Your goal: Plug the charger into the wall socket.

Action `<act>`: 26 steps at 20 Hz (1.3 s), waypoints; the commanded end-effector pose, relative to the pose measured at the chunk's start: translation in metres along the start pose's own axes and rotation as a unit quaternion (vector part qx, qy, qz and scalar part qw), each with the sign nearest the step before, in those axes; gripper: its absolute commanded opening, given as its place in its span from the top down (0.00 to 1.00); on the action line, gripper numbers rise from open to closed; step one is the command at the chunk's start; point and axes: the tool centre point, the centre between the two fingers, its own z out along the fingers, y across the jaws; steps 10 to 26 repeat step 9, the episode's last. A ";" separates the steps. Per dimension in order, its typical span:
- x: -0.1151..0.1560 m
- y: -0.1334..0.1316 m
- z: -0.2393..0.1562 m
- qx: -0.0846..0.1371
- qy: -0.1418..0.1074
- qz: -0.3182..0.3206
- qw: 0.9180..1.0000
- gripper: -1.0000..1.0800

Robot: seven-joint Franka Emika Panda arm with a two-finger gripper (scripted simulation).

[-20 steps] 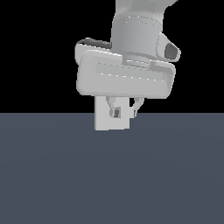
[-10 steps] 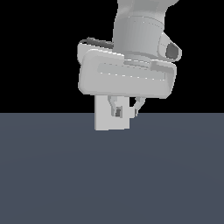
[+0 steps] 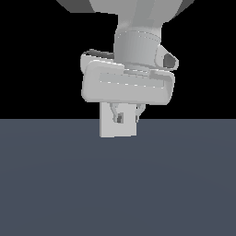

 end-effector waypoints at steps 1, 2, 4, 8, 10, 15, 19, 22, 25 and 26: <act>0.009 0.000 0.003 0.000 0.000 0.000 1.000 1.00; 0.012 0.000 0.004 0.000 0.000 0.000 1.000 1.00; 0.017 0.000 0.006 0.000 0.000 0.000 1.000 1.00; 0.021 0.000 0.007 0.000 0.000 0.000 1.000 1.00; 0.021 0.000 0.007 0.000 0.000 0.000 1.000 1.00; 0.021 0.000 0.007 0.000 0.000 0.000 1.000 1.00; 0.021 0.000 0.007 0.000 0.000 0.000 1.000 1.00; 0.021 0.000 0.007 0.000 0.000 0.000 1.000 1.00; 0.021 0.000 0.007 0.000 0.000 0.000 1.000 1.00; 0.021 0.000 0.007 0.000 0.000 0.000 1.000 1.00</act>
